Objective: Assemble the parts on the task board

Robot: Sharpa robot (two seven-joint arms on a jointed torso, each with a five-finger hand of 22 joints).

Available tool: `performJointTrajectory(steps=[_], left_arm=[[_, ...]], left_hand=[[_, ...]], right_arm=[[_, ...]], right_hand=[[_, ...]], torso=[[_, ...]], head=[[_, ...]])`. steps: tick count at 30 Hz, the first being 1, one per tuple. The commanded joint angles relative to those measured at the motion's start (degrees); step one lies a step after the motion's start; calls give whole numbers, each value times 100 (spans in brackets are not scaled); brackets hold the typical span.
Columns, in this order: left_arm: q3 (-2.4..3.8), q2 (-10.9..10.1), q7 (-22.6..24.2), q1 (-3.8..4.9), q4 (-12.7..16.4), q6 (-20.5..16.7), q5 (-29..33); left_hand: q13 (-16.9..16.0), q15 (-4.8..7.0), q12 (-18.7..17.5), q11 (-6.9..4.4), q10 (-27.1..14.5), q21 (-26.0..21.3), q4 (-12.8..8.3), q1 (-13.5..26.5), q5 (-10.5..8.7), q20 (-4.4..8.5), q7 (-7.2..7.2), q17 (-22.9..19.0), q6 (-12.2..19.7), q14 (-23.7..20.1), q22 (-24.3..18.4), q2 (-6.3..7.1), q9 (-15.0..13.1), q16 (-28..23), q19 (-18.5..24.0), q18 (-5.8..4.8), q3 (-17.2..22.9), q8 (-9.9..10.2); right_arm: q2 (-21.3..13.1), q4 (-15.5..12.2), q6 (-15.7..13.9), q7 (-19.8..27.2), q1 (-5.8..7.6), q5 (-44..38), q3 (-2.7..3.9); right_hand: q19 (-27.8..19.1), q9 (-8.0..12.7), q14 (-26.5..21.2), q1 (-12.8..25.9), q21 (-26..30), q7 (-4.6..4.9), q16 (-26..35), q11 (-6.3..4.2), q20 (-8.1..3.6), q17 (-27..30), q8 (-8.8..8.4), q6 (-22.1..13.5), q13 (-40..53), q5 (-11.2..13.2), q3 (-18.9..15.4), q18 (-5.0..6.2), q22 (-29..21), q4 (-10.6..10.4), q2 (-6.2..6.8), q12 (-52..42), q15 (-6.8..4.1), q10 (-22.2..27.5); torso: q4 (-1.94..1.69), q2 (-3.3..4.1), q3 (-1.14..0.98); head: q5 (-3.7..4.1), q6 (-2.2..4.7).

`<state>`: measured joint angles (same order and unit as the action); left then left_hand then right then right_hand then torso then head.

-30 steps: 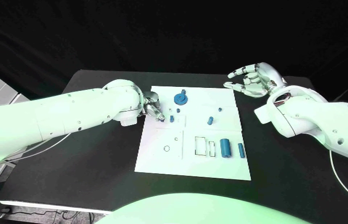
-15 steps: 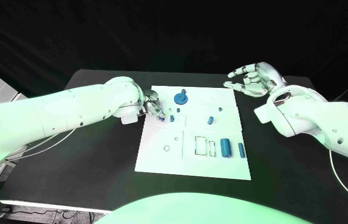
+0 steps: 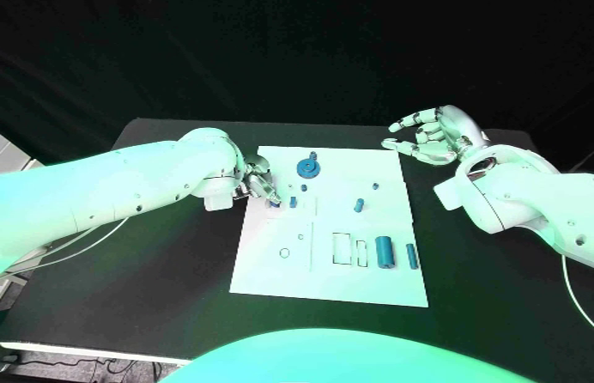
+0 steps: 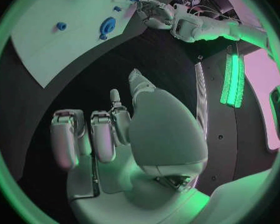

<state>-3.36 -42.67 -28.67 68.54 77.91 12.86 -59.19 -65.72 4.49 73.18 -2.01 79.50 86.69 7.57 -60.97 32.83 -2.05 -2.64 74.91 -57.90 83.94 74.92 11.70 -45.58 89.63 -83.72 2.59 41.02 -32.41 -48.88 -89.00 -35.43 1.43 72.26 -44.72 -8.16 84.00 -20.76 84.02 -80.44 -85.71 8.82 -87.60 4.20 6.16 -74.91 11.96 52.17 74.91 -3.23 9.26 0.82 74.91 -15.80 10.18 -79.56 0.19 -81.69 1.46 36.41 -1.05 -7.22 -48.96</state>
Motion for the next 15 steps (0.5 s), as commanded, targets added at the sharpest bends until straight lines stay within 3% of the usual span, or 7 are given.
performJointTrajectory(steps=[1,15], left_arm=[[-15,16,-19,-17,4,236,-69],[-16,84,-18,-17,-28,-21,-115]], left_hand=[[-5,27,18,2,48,-17,-1205,-28,24,25,45,1509,-44,606,780,-18,-9,37,-11,-61,1157,-40],[-55,31,54,0,74,-27,-1208,-25,39,28,46,1509,-52,606,761,-15,-5,37,6,-55,1151,-41]], right_arm=[[0,-5,73,33,-2,-43,1],[1,-12,72,34,-2,-43,1]], right_hand=[[348,-3,430,27,39,4,28,-5,-13,-823,29,-39,654,-22,-14,36,1239,-26,-10,18,-23,45],[348,-3,430,27,39,4,28,-5,-13,-823,29,-39,654,-22,-14,36,1239,-26,-10,18,-23,45]], torso=[[-4,3,6],[-5,3,4]], head=[[5,2],[4,9]])
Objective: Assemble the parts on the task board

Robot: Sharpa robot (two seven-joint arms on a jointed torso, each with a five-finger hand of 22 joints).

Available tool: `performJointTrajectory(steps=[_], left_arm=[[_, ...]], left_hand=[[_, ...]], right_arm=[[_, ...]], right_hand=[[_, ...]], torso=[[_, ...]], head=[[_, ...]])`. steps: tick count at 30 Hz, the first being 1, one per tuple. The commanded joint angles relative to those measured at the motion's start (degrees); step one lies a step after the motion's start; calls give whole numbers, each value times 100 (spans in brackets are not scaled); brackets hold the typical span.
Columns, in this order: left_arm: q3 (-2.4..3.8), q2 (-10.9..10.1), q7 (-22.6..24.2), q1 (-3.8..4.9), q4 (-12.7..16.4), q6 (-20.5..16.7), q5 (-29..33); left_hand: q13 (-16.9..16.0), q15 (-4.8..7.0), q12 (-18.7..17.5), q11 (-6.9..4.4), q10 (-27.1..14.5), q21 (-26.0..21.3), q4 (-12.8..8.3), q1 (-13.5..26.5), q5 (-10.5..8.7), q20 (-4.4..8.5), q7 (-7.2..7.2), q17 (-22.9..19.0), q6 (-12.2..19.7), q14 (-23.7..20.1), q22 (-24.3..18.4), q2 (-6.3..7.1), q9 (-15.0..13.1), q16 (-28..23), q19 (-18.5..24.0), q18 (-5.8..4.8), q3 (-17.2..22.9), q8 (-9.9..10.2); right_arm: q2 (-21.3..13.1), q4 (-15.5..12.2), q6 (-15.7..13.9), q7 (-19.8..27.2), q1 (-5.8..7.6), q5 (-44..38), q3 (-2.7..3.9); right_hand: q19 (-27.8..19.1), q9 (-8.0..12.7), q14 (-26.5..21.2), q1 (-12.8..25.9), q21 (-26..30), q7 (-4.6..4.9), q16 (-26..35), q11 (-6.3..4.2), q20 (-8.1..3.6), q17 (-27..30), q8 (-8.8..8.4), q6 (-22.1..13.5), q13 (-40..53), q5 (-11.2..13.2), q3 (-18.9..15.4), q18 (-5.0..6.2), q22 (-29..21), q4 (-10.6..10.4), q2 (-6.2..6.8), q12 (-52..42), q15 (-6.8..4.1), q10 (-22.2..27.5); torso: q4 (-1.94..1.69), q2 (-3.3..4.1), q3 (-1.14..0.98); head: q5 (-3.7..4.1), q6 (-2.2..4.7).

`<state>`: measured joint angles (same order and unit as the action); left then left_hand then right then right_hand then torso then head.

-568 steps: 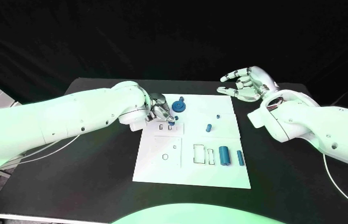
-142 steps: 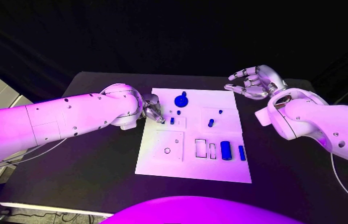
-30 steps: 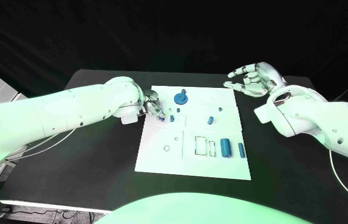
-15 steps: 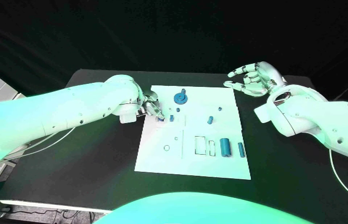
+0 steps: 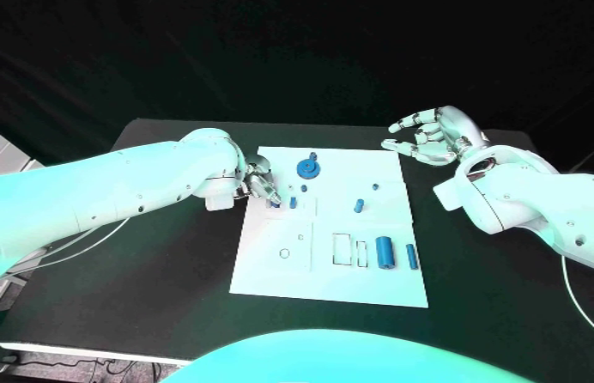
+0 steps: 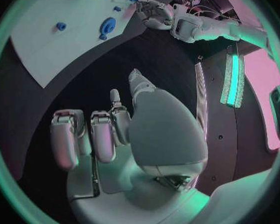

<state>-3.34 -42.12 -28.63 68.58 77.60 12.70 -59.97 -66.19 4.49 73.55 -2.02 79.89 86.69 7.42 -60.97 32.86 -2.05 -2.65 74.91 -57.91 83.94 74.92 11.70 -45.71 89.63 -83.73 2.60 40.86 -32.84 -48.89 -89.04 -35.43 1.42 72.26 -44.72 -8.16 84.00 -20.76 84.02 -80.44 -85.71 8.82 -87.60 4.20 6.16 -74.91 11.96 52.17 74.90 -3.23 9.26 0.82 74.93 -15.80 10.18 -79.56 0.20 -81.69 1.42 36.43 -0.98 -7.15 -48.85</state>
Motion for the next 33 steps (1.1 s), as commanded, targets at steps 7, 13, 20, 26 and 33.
performJointTrajectory(steps=[7,13,20,26,33], left_arm=[[-19,98,-30,-20,-29,44,-33],[-19,161,-48,-19,-77,252,-59],[-19,212,-57,-18,-140,280,-154],[-20,237,-62,-18,-153,188,-337],[-22,229,-53,-14,-177,-109,-426]], left_hand=[[-8,32,17,1,37,-29,-1190,-23,37,29,46,1509,-51,606,757,-17,10,37,10,-54,1165,2],[6,32,7,1,31,-32,-1189,-21,38,29,45,1509,-51,606,752,-17,11,37,15,-53,1163,3],[-1,33,12,2,35,-38,-1188,-19,39,31,44,1509,-49,606,739,-17,12,37,26,-49,1159,4],[9,33,5,3,32,-46,-1181,-14,39,31,42,1509,-47,606,723,-21,15,37,40,-45,1154,6],[129,5,-96,26,-21,-127,-901,191,-126,4,27,1509,71,606,610,-120,21,37,141,-18,653,7]], right_arm=[[1,-13,76,33,-2,-46,1],[-4,-20,88,29,-2,-49,1],[-9,-25,88,29,-2,-51,1],[-14,-32,89,28,-2,-52,1],[-23,-37,85,30,-2,-53,1]], right_hand=[[345,-3,429,4,59,2,41,-8,-21,-808,79,-73,644,-22,-43,39,1229,-26,-11,23,-28,47],[345,-3,429,4,59,2,41,-8,-21,-808,79,-73,644,-22,-43,39,1229,-26,-11,23,-28,47],[345,-3,429,4,59,2,41,-8,-21,-808,79,-73,644,-22,-43,39,1229,-26,-11,23,-28,47],[345,-3,429,4,59,2,41,-8,-21,-808,79,-73,644,-22,-43,39,1229,-26,-11,23,-28,47],[344,-3,428,0,63,2,43,-9,-21,-805,84,-78,640,-22,-46,40,1227,-25,-10,27,-28,51]], torso=[[6,0,-8],[9,1,-10],[6,1,-8],[1,1,-4],[-5,-3,-2]], head=[[-7,-18],[-2,-15],[11,-14],[30,-4],[45,-6]])
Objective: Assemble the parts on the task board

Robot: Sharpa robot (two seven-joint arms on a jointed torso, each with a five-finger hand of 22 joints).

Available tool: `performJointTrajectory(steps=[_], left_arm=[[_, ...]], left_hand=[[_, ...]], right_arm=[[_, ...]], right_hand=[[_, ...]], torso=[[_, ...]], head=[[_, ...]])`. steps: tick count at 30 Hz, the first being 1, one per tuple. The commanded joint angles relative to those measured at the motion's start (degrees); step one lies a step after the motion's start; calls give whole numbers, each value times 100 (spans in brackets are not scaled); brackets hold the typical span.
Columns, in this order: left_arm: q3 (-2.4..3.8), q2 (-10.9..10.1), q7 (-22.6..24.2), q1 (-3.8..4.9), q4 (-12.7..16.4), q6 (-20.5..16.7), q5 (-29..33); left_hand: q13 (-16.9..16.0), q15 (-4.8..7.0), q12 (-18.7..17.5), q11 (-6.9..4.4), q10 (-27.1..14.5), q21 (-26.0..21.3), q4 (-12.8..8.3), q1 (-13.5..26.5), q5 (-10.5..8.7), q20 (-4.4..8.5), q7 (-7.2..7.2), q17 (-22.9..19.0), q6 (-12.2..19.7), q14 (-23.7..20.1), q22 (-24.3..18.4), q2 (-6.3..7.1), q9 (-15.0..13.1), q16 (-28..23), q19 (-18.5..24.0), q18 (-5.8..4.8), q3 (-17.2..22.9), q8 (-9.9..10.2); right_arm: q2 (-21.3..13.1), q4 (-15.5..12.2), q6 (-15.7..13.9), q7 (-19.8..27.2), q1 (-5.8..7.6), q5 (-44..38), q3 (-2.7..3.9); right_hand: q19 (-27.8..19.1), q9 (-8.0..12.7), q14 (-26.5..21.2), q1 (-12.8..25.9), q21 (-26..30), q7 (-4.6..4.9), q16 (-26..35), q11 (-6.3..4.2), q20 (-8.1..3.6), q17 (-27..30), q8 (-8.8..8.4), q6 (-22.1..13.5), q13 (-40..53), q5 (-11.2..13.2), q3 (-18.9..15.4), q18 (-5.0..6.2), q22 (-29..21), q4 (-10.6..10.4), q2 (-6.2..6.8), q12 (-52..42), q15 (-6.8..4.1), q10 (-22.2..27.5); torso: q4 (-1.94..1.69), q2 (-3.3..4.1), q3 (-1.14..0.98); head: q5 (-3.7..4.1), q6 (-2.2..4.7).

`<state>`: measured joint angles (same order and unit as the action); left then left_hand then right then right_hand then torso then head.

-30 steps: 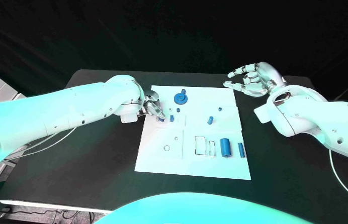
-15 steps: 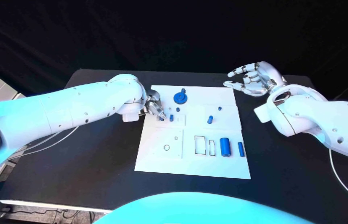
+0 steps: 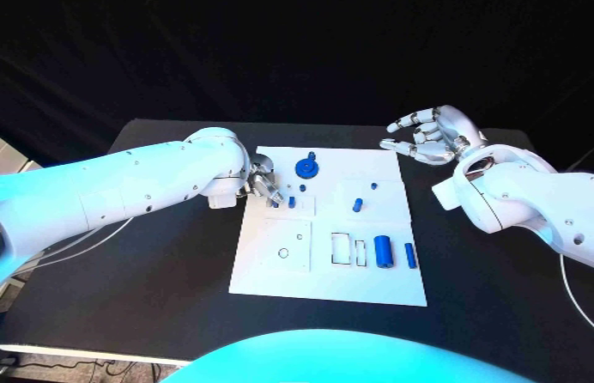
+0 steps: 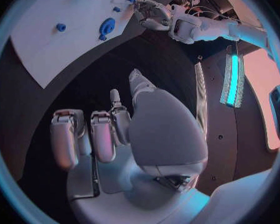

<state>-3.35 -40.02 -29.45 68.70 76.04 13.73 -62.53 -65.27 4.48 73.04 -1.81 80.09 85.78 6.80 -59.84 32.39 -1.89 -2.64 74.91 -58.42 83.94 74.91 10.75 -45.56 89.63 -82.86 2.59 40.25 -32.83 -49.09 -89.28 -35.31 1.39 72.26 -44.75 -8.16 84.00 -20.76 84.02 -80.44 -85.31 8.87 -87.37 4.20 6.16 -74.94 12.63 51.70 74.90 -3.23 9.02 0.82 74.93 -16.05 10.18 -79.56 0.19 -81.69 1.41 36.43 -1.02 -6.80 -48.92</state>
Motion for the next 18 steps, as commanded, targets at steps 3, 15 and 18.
performJointTrajectory(steps=[3,15,18], left_arm=[[-21,7,33,-25,-31,-295,-192],[-22,-32,28,-24,-37,-271,-285],[-22,-40,26,-24,-35,-251,-290]], left_hand=[[238,5,-196,14,-152,-72,-616,217,-105,-20,29,1418,231,579,569,11,16,-8,85,-9,298,30],[323,-5,-246,32,-262,-153,121,376,-130,-25,18,1361,182,563,485,248,193,-37,129,9,-858,121],[326,-5,-245,31,-269,-161,238,323,-182,-24,20,1358,165,562,481,308,219,-38,130,10,-1089,126]], right_arm=[[-7,-18,72,33,-2,-50,1],[-18,-26,66,35,-2,-50,1],[-19,-25,66,35,-2,-50,1]], right_hand=[[344,-3,428,0,23,-3,20,-9,-21,-802,17,-31,640,-22,-21,40,1227,-1,-10,27,-28,51],[335,-2,424,7,41,-2,28,-8,-22,-784,19,-37,632,-21,-28,44,1218,-6,-8,36,-28,59],[335,-2,424,7,41,-2,28,-8,-22,-784,19,-37,632,-21,-28,44,1218,-6,-8,36,-28,59]], torso=[[1,-2,5],[0,-1,4],[2,-4,5]], head=[[13,9],[15,-7],[12,-9]])
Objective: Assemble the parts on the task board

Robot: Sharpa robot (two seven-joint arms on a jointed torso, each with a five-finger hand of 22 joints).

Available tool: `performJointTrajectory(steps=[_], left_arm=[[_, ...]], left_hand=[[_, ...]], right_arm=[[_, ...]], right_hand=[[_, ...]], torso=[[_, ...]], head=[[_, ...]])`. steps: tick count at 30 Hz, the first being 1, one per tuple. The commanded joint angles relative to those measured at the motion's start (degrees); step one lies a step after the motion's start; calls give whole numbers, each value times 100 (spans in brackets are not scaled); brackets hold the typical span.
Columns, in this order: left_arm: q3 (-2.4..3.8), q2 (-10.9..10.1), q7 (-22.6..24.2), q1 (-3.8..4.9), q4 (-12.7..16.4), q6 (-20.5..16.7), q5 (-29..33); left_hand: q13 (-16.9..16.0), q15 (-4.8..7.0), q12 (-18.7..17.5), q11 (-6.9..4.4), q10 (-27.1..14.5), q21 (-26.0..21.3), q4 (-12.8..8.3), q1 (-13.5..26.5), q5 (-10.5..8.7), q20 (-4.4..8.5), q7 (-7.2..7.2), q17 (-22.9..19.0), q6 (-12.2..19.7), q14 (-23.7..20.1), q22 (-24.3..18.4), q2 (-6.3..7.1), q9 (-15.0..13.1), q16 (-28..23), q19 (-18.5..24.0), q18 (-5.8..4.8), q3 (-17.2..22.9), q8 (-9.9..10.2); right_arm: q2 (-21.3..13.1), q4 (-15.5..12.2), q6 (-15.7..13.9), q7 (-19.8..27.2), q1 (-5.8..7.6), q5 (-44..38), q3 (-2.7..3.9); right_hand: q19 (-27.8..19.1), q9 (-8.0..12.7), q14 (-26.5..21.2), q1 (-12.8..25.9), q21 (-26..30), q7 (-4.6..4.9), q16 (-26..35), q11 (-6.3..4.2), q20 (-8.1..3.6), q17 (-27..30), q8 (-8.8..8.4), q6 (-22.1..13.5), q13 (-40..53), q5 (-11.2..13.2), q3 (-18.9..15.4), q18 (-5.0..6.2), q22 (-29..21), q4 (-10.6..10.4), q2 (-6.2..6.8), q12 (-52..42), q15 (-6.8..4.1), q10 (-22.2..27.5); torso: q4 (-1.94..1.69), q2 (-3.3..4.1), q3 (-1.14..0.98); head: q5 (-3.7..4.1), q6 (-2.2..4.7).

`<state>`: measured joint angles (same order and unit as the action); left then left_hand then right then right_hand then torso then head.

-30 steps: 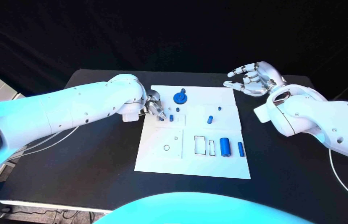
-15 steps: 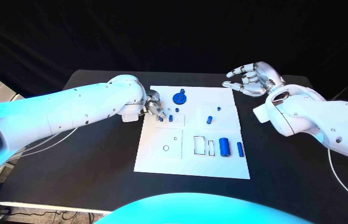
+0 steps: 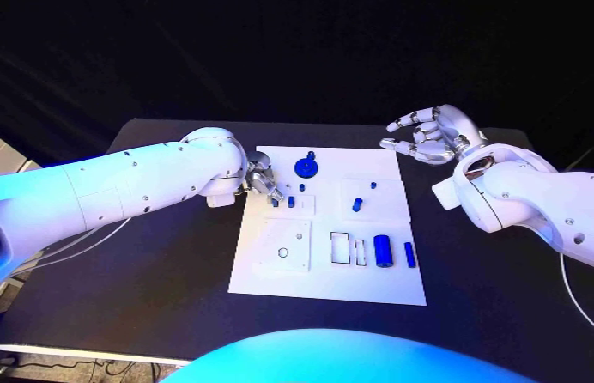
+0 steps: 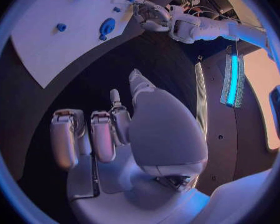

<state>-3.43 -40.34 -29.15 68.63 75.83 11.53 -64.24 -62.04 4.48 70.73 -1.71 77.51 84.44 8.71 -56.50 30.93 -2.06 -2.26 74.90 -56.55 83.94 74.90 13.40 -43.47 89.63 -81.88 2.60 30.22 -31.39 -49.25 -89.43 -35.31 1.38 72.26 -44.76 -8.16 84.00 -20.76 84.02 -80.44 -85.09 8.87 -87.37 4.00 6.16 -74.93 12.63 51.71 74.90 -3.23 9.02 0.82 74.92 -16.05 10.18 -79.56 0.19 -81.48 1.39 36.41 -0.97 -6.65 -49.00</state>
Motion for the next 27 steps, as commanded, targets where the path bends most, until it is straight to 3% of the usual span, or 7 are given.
performJointTrajectory(steps=[1,5,8,10,17,24,27], left_arm=[[-14,-10,-5,-17,-13,-24,-120],[-14,-24,-5,-17,-7,-16,-116],[-14,-39,-3,-18,4,-81,-94],[-12,-57,0,-19,18,-163,-65],[39,-159,41,-20,97,-698,194],[135,-276,353,-19,187,-1366,743],[164,-325,853,-19,226,-1761,1154]], left_hand=[[-2,-5,-10,20,-9,-27,65,-25,-51,-7,-15,1362,-27,563,483,42,14,-36,29,10,-111,-20],[3,-7,-9,21,-16,-40,282,-158,-483,-9,-17,1359,-40,563,476,73,59,-38,32,11,-386,-9],[16,-19,-12,34,-27,-57,595,-281,-1129,-20,-31,1346,-43,559,462,100,108,-44,41,15,-707,4],[17,-23,-7,41,-30,-61,792,-391,-1347,-24,-36,1348,-49,560,465,70,133,-43,37,16,-963,-3],[462,-76,-291,107,-357,-331,819,-486,-2009,-71,-105,1038,171,467,82,-391,184,-209,357,116,-2353,-67],[1248,-216,-762,277,-1102,-829,830,-674,-2012,-202,-279,390,640,201,-573,-679,195,-585,934,279,-3208,-175],[2013,-323,-1287,396,-1802,-1390,844,-684,-2010,-292,-399,-310,923,-161,-1278,-752,239,-1031,1562,439,-3325,-175]], right_arm=[[-3,-9,65,36,-1,-49,1],[-4,-5,62,37,-1,-49,1],[-3,-2,62,39,-2,-48,1],[-1,1,61,40,-2,-46,1],[3,10,59,44,-5,-44,1],[0,26,54,47,-12,-43,1],[-2,33,47,50,-14,-41,1]], right_hand=[[335,-2,424,7,18,-2,28,13,-22,-785,20,-37,632,-22,-28,44,1219,-6,-8,36,-28,39],[335,-2,424,7,18,-2,28,13,-22,-785,20,-37,632,-22,-28,44,1219,-6,-8,36,-28,39],[333,-1,423,14,24,-1,30,13,-22,-783,21,-43,633,-21,-34,45,1216,-11,-7,35,-28,38],[333,-1,423,14,24,-1,30,13,-22,-783,21,-43,633,-21,-34,45,1216,-11,-7,35,-28,38],[333,-1,423,14,24,-1,30,13,-22,-783,21,-43,633,-21,-34,45,1216,-11,-7,35,-28,38],[333,-1,423,14,24,-1,30,13,-22,-783,21,-43,633,-21,-34,45,1216,-11,-7,35,-28,38],[333,-1,423,14,24,-1,30,13,-22,-783,21,-43,633,-21,-34,45,1216,-11,-7,35,-28,38]], torso=[[4,-3,0],[3,-1,-2],[4,-1,-1],[4,1,0],[7,2,3],[3,-3,0],[3,1,-1]], head=[[-3,-2],[1,0],[-4,8],[-4,15],[1,22],[17,46],[36,57]])
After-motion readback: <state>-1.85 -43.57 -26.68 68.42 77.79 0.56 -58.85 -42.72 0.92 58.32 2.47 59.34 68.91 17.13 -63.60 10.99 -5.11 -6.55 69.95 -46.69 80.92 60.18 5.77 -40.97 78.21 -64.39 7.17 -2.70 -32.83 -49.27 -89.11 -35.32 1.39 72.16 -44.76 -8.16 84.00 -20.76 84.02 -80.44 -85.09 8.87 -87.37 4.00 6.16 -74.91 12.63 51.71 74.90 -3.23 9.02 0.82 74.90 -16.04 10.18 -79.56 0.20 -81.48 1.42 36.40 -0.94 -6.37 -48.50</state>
